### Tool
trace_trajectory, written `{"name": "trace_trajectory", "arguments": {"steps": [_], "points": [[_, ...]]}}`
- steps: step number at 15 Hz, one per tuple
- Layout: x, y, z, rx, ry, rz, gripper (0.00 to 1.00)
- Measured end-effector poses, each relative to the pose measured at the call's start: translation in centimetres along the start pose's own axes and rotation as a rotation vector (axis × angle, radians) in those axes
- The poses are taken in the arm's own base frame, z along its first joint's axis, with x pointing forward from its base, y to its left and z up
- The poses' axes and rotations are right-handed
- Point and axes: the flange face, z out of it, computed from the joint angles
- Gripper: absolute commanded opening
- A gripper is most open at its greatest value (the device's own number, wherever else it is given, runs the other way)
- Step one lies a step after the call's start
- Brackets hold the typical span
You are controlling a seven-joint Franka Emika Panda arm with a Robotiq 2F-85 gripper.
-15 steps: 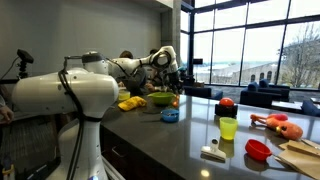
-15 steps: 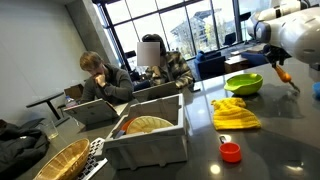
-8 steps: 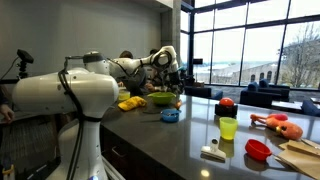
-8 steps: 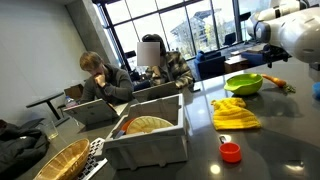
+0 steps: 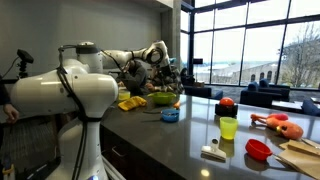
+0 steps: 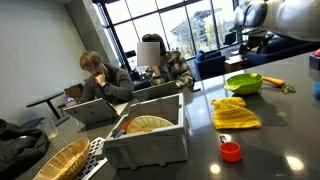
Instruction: Remove the carrot from the green bowl and put it on the counter.
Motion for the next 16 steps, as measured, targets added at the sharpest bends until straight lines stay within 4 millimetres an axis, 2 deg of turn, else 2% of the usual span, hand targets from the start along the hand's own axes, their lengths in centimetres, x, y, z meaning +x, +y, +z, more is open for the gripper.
{"name": "trace_trajectory", "arguments": {"steps": [3,5,8,10,12,13,16], "points": [[-2.6,3.9,-5.0,-0.091,-0.130,-0.021,1.00],[-4.0,5.1,-8.7,-0.161,-0.203,-0.009,1.00],[-5.4,4.7,-14.1,-0.246,-0.308,0.041,1.00],[-6.1,3.4,-17.0,-0.288,-0.372,0.087,1.00],[-5.9,2.9,-18.1,-0.332,-0.425,0.145,1.00],[-5.4,3.2,-17.8,-0.322,-0.452,0.165,1.00],[-4.2,6.2,-16.0,-0.291,-0.486,0.162,1.00]]}}
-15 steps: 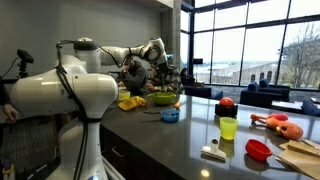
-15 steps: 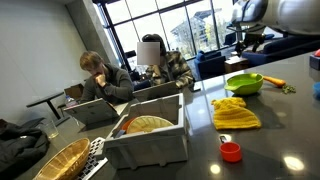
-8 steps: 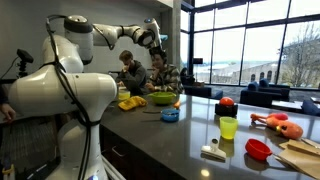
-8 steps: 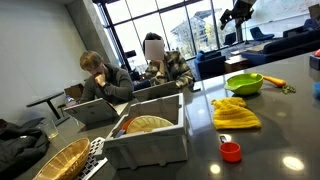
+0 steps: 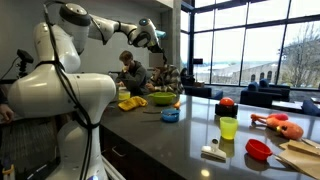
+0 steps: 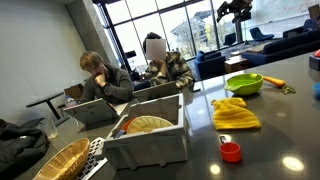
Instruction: Remove the carrot from the green bowl and put it on the counter.
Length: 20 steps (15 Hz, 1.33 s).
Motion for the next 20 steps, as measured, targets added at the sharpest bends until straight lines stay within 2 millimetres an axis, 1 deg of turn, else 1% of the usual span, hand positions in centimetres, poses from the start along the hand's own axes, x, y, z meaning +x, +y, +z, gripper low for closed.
{"name": "trace_trajectory", "arguments": {"steps": [2,4,6,9,11,13,15,17,20], "points": [[1.8,1.1,1.2,0.029,-0.001,-0.033,1.00],[2.8,1.3,2.1,0.062,-0.001,-0.060,1.00],[3.2,1.3,2.4,0.077,-0.004,-0.072,1.00],[3.1,1.1,2.4,0.097,-0.006,-0.091,1.00],[3.7,0.3,3.1,0.084,0.005,-0.052,1.00],[3.4,-1.9,3.4,0.082,-0.011,0.016,1.00],[2.0,-4.7,2.9,0.084,-0.038,0.083,1.00],[-0.2,-8.4,1.2,0.085,-0.073,0.156,1.00],[-3.1,-13.7,-2.2,0.073,-0.139,0.279,1.00]]}}
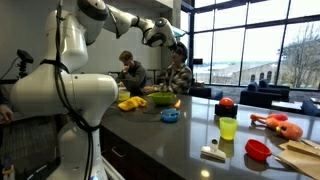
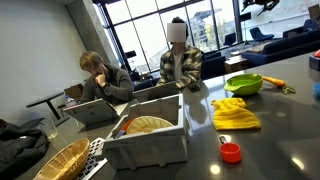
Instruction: Remove the carrot from the green bowl and put it on the counter.
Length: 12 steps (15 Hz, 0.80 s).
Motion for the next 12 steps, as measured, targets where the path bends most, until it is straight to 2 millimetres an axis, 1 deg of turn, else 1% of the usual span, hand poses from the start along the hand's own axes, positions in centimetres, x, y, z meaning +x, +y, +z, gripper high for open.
{"name": "trace_trajectory", "arguments": {"steps": [2,4,7,12], "points": [[-1.8,-2.4,-1.5,-0.014,-0.035,0.090,1.00],[-2.2,-4.5,-2.3,-0.024,-0.056,0.182,1.00],[-0.3,-6.1,-2.3,-0.021,-0.064,0.306,1.00],[2.1,-7.3,-2.2,-0.053,-0.048,0.511,1.00]]}}
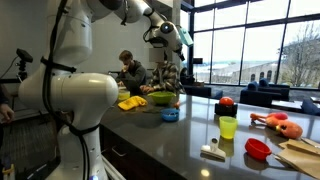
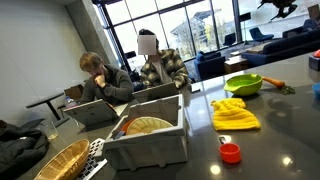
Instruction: Remove the carrot from the green bowl and put it on the counter.
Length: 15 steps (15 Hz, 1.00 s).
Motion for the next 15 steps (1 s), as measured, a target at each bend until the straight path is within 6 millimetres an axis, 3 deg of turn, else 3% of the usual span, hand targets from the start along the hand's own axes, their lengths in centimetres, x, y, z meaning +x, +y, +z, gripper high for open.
{"name": "trace_trajectory", "arguments": {"steps": [5,8,15], "points": [[1.5,-1.3,-0.3,-0.032,-0.015,0.260,1.00],[3.2,-1.0,-0.7,-0.029,-0.044,0.409,1.00],[3.6,-0.4,-1.1,-0.029,-0.057,0.446,1.00]]}}
